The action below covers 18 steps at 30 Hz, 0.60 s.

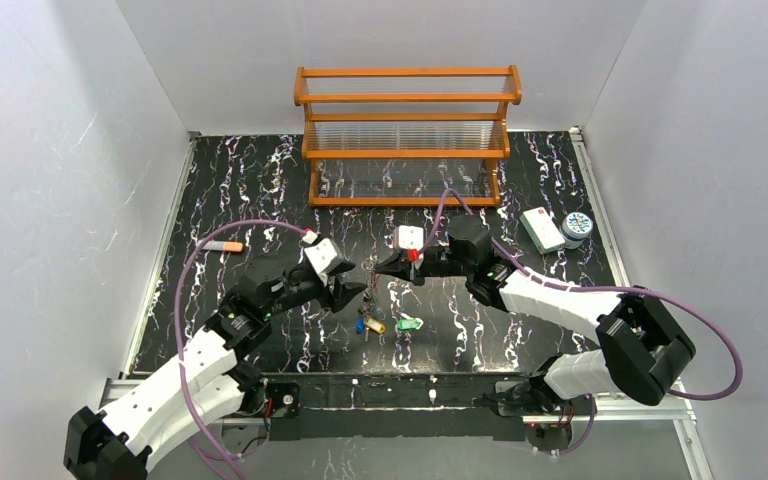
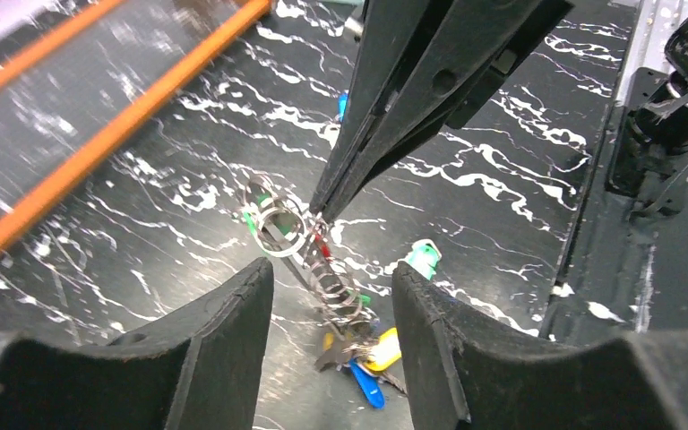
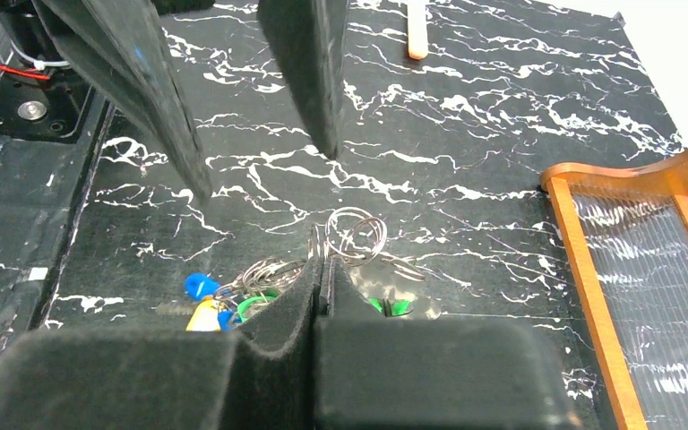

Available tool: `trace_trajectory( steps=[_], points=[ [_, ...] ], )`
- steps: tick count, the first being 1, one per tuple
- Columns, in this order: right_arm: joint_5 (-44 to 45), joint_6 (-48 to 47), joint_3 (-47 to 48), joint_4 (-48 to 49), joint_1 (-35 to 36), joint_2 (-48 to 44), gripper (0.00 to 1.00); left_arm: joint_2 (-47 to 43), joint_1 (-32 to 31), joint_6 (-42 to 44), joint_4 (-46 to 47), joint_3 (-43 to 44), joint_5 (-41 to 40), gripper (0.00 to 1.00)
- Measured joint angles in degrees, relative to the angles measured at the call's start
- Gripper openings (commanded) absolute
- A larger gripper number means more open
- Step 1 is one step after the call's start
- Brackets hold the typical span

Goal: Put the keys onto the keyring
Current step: Adjust the keyring.

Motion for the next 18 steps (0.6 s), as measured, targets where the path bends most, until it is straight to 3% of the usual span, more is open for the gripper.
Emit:
trace_trajectory(
  steps=[4,11,18],
  points=[
    [-0.2,-0.4,0.3,-1.4,0.0,-0.2,0.01,-3.4,0.0,6.2,0.1,0.0,0.0,0.53],
    [-0.9,-0.8,0.4,-3.0,0.0,-0.5,0.01,-4.8,-0.2,14.4,1.9,-0.5,1.1,0.36],
    [-0.8,0.8,1.8,-3.8,0.0,-0.5,0.01,0.6,-0.3,17.4,2.1,-0.6,4.1,0.39]
  ],
)
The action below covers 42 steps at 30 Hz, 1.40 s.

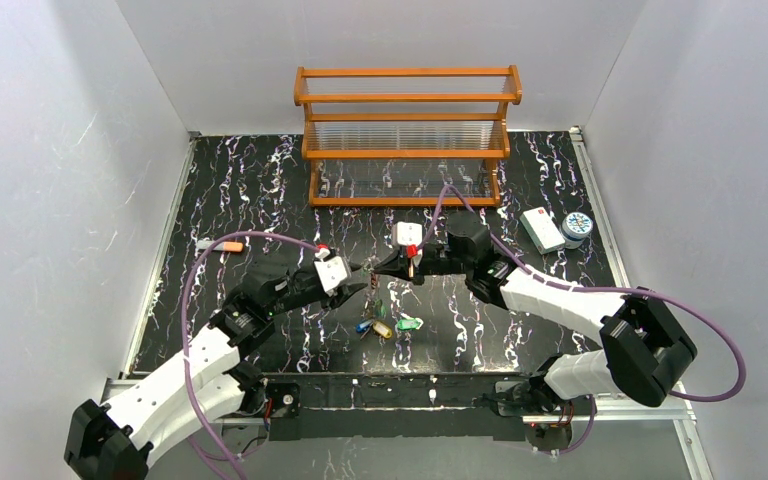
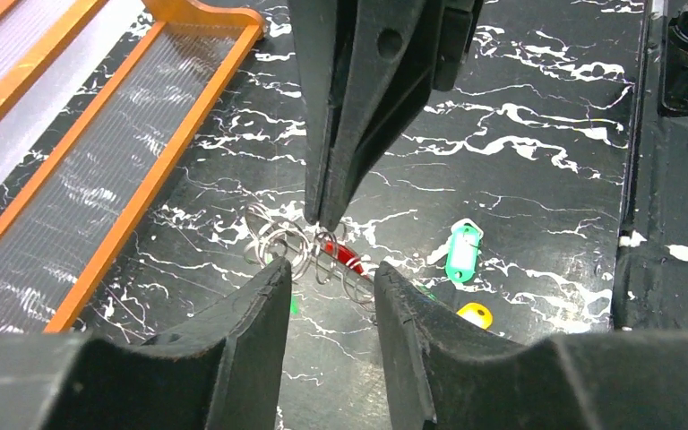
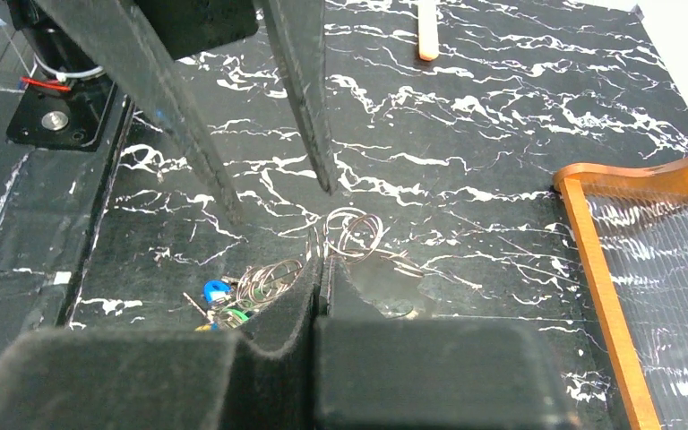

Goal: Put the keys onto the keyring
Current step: Adjust the keyring.

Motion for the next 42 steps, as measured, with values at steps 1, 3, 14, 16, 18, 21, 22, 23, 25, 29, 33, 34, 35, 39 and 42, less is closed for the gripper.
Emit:
trace_trajectory(
  steps=[1,3,14,16,18,21,22,23,25,29,33,34,35,39,42],
  points=[
    [0.1,0.3,0.2,0.0,0.0,0.0,0.01,0.3,0.0,0.0,0.1,-0.2,0.1,0.39],
    [0.2,1.0,0.6,0.0,0.0,0.0,0.01,0.1,0.0,-0.2,0.2,-0.8,0.1,0.4],
    [0.4,2.4,1.1,-0.6,0.0,0.0,0.01,1.1,0.0,-3.3,3.5,-4.0,-0.2,0.42],
    [0.7,2.6,1.7,-1.1,0.0,0.0,0.01,1.7,-0.1,-4.1,5.4,-4.2,-0.1,0.43],
    [0.9,2.6,1.9,-1.3,0.0,0.0,0.01,2.5,-0.4,-5.0,7.0,-4.4,-0.2,0.41],
    [1.1,3.0,2.0,-1.4,0.0,0.0,0.01,4.0,-1.2,-5.9,9.1,-4.4,-0.1,0.31],
    [1.2,3.3,2.0,-1.4,0.0,0.1,0.01,4.5,-1.6,-6.2,9.4,-4.4,0.0,0.28],
    [1.3,3.5,2.0,-1.4,0.0,0.2,0.01,4.9,-2.0,-6.3,9.6,-4.4,0.2,0.25],
    [1.6,4.1,2.1,-1.4,0.0,0.4,0.01,5.2,-2.7,-6.4,9.7,-4.4,0.8,0.22],
    [2.4,4.8,2.7,-1.4,0.0,0.9,0.01,5.1,-3.5,-6.2,9.9,-4.4,2.1,0.21],
    [3.0,5.5,3.0,-1.5,0.0,1.0,0.01,4.8,-3.8,-4.9,7.8,-4.4,2.8,0.28],
    [3.0,5.5,3.1,-1.5,0.0,1.0,0.01,4.4,-3.9,-4.4,7.0,-4.4,2.6,0.3],
    [3.0,5.5,3.1,-1.5,0.0,1.0,0.01,3.9,-3.9,-4.1,6.3,-4.4,1.8,0.31],
    [2.8,5.5,3.1,-1.7,0.0,1.0,0.01,1.7,-4.0,-3.4,5.2,-4.4,-2.2,0.37],
    [2.6,5.4,3.1,-1.7,0.0,1.0,0.01,1.5,-4.0,-3.6,5.7,-4.3,-5.0,0.38]
  ],
)
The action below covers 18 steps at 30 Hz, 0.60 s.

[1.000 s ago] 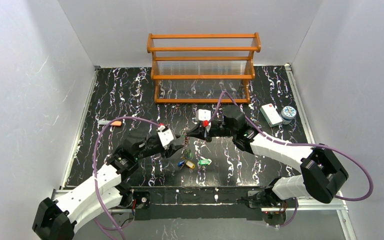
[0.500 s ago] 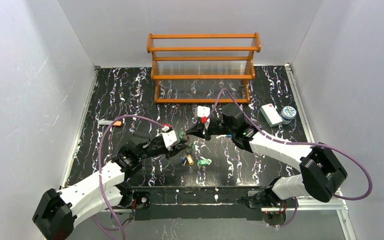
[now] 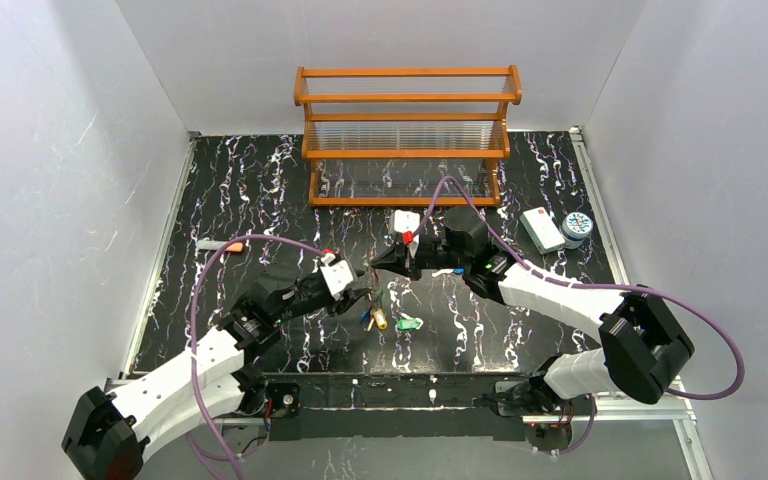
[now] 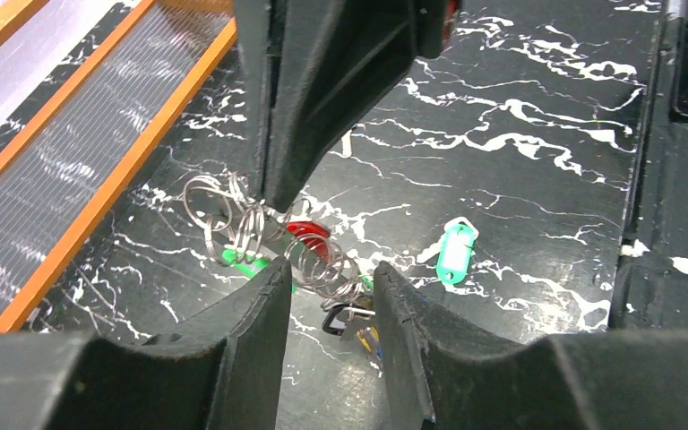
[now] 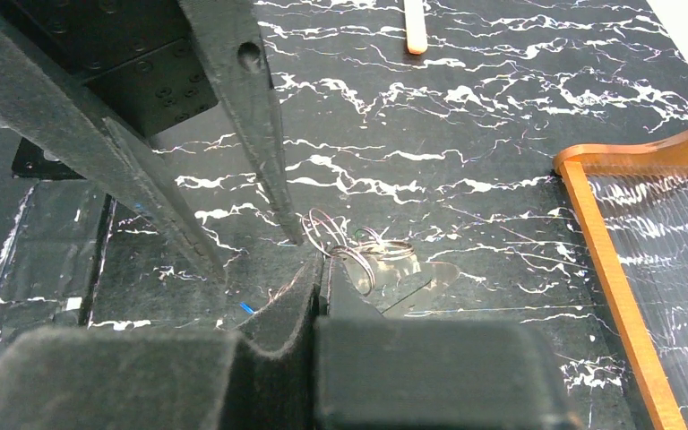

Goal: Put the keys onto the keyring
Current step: Adjust the keyring.

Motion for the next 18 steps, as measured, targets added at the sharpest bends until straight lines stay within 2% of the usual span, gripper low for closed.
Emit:
trace_trajectory(
  steps=[10,18],
  points=[
    [-2.0,-0.1,0.0,-0.3,0.0,0.0,0.01,3.2,-0.1,-2.4,6.6,-0.5,-4.3,0.41],
    [-3.3,-0.1,0.0,-0.8,0.0,0.0,0.01,5.0,-0.2,-3.8,10.9,-1.2,-4.3,0.2]
  ],
)
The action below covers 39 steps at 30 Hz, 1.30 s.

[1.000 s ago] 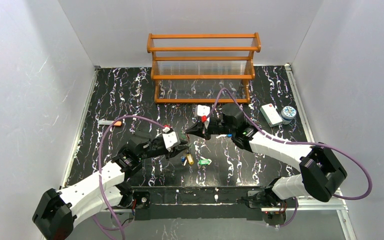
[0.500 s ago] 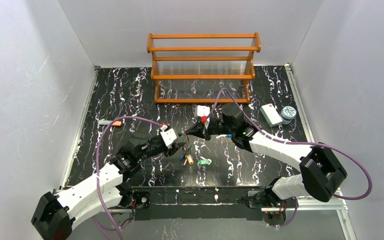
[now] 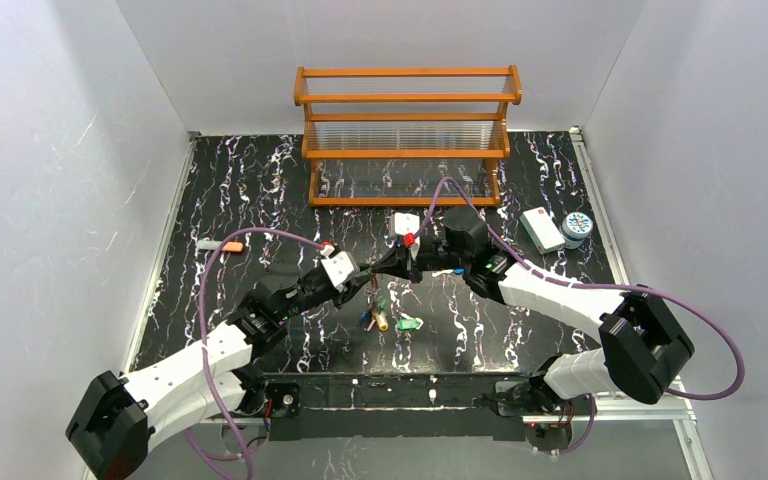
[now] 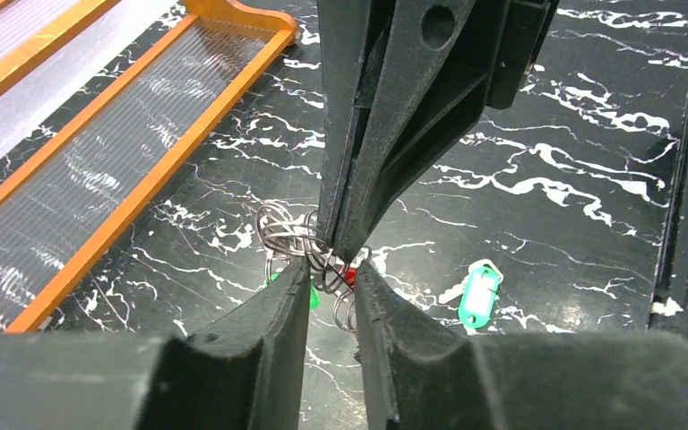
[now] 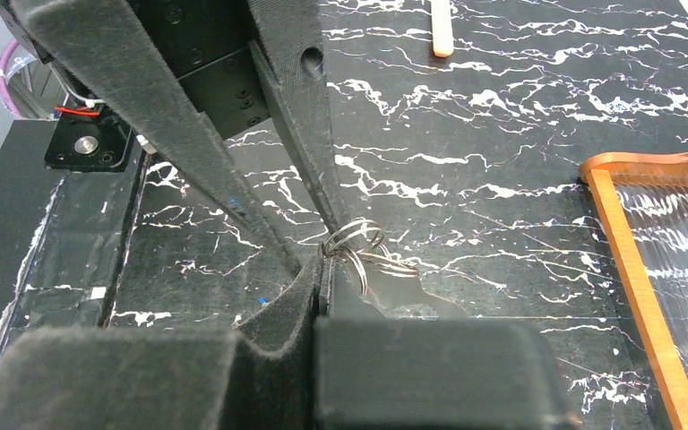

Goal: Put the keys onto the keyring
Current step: Adjust the keyring.

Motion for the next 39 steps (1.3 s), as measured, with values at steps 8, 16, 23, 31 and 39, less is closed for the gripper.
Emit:
trace_trajectory(
  steps=[8,16,23,31,39],
  points=[
    [-0.9,0.0,0.0,-0.8,-0.1,0.0,0.01,0.6,0.0,0.1,1.6,-0.8,0.1,0.0],
    [-1.0,-0.1,0.0,-2.6,-0.1,0.0,0.18,1.8,0.0,-0.5,2.1,-0.8,0.2,0.0],
    [-0.6,-0.2,-0.2,-3.1,-0.4,-0.4,0.49,1.7,0.0,-2.5,0.7,-0.9,-1.2,0.0],
    [-4.8,13.4,-7.8,8.6,-10.7,-3.4,0.76,0.7,-0.3,-5.0,-0.8,-1.8,-1.6,0.0],
    [-1.6,23.1,-7.8,5.8,-11.8,-3.4,0.88,0.7,-0.3,-9.2,-2.7,-1.9,-5.3,0.0]
  ],
)
